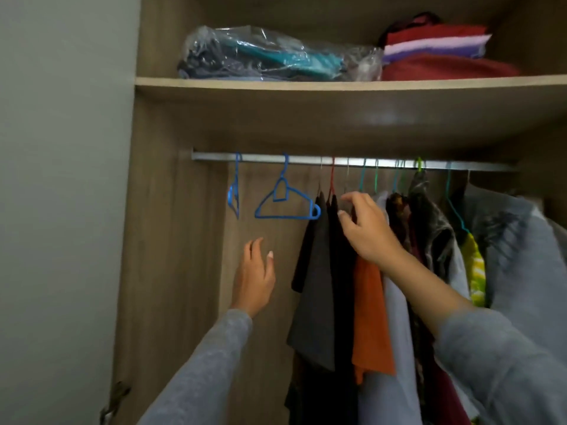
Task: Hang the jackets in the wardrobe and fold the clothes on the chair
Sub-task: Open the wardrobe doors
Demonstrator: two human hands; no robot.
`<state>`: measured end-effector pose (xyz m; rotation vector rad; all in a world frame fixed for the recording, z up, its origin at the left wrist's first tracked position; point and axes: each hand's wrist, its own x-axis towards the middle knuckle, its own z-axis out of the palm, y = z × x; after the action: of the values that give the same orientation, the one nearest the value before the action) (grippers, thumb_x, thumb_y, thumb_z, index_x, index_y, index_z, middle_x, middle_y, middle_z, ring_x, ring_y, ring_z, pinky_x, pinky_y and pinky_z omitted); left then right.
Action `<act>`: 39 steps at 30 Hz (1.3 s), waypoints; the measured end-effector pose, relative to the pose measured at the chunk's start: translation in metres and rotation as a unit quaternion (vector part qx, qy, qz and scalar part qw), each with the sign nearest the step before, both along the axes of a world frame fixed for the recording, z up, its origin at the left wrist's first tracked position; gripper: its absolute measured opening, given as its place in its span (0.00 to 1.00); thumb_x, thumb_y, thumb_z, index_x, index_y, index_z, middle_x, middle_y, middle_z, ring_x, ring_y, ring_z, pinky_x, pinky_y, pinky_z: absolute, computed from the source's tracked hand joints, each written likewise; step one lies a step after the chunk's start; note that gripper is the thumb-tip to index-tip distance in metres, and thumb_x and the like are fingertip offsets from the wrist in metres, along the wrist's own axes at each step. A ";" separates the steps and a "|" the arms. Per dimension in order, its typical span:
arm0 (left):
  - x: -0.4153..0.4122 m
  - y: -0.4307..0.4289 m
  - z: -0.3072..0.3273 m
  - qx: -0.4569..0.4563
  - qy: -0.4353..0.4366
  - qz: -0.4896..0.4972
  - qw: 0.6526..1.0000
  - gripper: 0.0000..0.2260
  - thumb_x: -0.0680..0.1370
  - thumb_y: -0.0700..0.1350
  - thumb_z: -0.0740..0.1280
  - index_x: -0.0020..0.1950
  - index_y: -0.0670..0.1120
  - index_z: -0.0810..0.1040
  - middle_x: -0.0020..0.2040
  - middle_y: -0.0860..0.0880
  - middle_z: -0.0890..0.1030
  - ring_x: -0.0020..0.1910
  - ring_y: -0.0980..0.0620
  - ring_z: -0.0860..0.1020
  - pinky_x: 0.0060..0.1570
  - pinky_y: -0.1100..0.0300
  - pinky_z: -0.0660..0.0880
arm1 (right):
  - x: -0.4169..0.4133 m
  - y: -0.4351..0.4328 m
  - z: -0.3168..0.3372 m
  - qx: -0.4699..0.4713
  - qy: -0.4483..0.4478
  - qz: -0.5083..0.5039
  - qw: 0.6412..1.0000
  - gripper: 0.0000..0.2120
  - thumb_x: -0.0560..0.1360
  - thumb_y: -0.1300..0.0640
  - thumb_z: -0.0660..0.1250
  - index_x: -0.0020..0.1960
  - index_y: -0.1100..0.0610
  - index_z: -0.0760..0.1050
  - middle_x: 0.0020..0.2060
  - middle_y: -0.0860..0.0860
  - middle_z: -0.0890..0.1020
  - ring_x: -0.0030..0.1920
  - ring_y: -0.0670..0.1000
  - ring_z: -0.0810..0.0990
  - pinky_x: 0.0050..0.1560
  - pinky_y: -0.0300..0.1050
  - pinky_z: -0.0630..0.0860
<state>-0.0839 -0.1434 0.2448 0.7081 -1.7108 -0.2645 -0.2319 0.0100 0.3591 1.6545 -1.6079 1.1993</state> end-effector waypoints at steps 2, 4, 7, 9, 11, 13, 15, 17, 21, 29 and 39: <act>0.002 -0.034 0.013 0.073 0.035 -0.041 0.996 0.18 0.82 0.49 0.56 0.69 0.43 0.66 0.63 0.44 0.72 0.60 0.47 0.74 0.59 0.53 0.71 | 0.011 -0.024 0.027 0.038 0.003 -0.005 0.999 0.15 0.79 0.56 0.60 0.63 0.60 0.69 0.60 0.56 0.72 0.61 0.55 0.70 0.55 0.41 0.63; 0.000 -0.058 0.025 0.145 0.040 -0.099 0.984 0.15 0.82 0.48 0.56 0.66 0.42 0.67 0.55 0.45 0.75 0.49 0.52 0.76 0.49 0.59 0.73 | 0.019 -0.048 0.051 0.069 0.016 -0.022 0.997 0.16 0.78 0.55 0.60 0.64 0.60 0.68 0.61 0.57 0.72 0.63 0.56 0.70 0.56 0.42 0.64; -0.013 -0.084 0.044 0.225 0.034 -0.205 0.952 0.12 0.82 0.45 0.57 0.64 0.43 0.68 0.51 0.46 0.74 0.45 0.52 0.74 0.44 0.61 0.72 | 0.027 -0.082 0.075 0.130 0.015 -0.058 0.990 0.20 0.77 0.54 0.61 0.68 0.58 0.66 0.66 0.57 0.69 0.65 0.57 0.69 0.61 0.48 0.68; -0.026 -0.104 0.059 0.279 0.057 -0.258 0.923 0.07 0.82 0.46 0.56 0.56 0.46 0.69 0.47 0.47 0.73 0.44 0.51 0.74 0.40 0.60 0.72 | 0.031 -0.110 0.085 0.155 0.001 -0.080 0.985 0.21 0.77 0.54 0.61 0.68 0.58 0.65 0.66 0.59 0.68 0.63 0.59 0.71 0.59 0.49 0.70; -0.039 -0.116 0.075 0.338 0.101 -0.301 0.886 0.06 0.83 0.46 0.54 0.55 0.45 0.67 0.44 0.46 0.73 0.39 0.52 0.73 0.36 0.60 0.71 | 0.034 -0.133 0.088 0.177 -0.004 -0.108 0.978 0.23 0.77 0.54 0.61 0.69 0.58 0.63 0.67 0.60 0.67 0.64 0.61 0.71 0.58 0.49 0.70; -0.049 -0.126 0.086 0.377 0.139 -0.343 0.849 0.13 0.83 0.47 0.52 0.63 0.41 0.66 0.51 0.40 0.75 0.41 0.49 0.75 0.40 0.58 0.73 | 0.037 -0.150 0.087 0.190 -0.007 -0.128 0.973 0.24 0.77 0.55 0.61 0.71 0.60 0.61 0.69 0.61 0.65 0.65 0.61 0.69 0.58 0.48 0.70; -0.054 -0.134 0.092 0.389 0.175 -0.386 0.818 0.18 0.84 0.47 0.51 0.69 0.37 0.63 0.58 0.35 0.74 0.42 0.47 0.77 0.47 0.55 0.75 | 0.041 -0.164 0.084 0.203 -0.013 -0.141 0.969 0.24 0.78 0.57 0.61 0.71 0.61 0.60 0.68 0.61 0.66 0.64 0.61 0.70 0.54 0.46 0.71; -0.058 -0.141 0.095 0.404 0.211 -0.427 0.781 0.18 0.84 0.44 0.51 0.70 0.35 0.61 0.59 0.33 0.73 0.44 0.44 0.77 0.54 0.53 0.72 | 0.043 -0.176 0.081 0.224 -0.031 -0.152 0.962 0.24 0.78 0.59 0.60 0.72 0.62 0.58 0.64 0.61 0.70 0.56 0.59 0.75 0.43 0.43 0.73; -0.063 -0.152 0.099 0.411 0.266 -0.476 0.731 0.10 0.83 0.37 0.53 0.60 0.34 0.70 0.56 0.34 0.74 0.53 0.40 0.77 0.57 0.53 0.71 | 0.045 -0.192 0.074 0.224 -0.113 -0.122 0.960 0.16 0.78 0.64 0.56 0.66 0.63 0.64 0.57 0.62 0.75 0.44 0.59 0.81 0.40 0.50 0.80; -0.071 -0.175 0.120 0.386 0.269 -0.430 0.771 0.10 0.79 0.31 0.57 0.40 0.39 0.72 0.38 0.44 0.76 0.37 0.52 0.75 0.28 0.68 0.76 | 0.055 -0.209 0.062 0.095 -0.206 -0.063 0.972 0.14 0.75 0.60 0.57 0.58 0.64 0.70 0.56 0.61 0.74 0.47 0.60 0.78 0.38 0.47 0.72; -0.062 -0.171 0.113 0.299 0.236 -0.371 0.847 0.10 0.78 0.31 0.54 0.41 0.38 0.73 0.34 0.43 0.74 0.30 0.50 0.72 0.23 0.65 0.72 | 0.070 -0.205 0.038 0.162 -0.273 -0.003 0.948 0.09 0.76 0.63 0.56 0.56 0.62 0.66 0.47 0.66 0.80 0.28 0.57 0.80 0.30 0.48 0.81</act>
<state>-0.1463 -0.3147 0.3577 0.3223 -1.3339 -1.4446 -0.1614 -0.1953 0.3969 1.5838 -2.2461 1.5503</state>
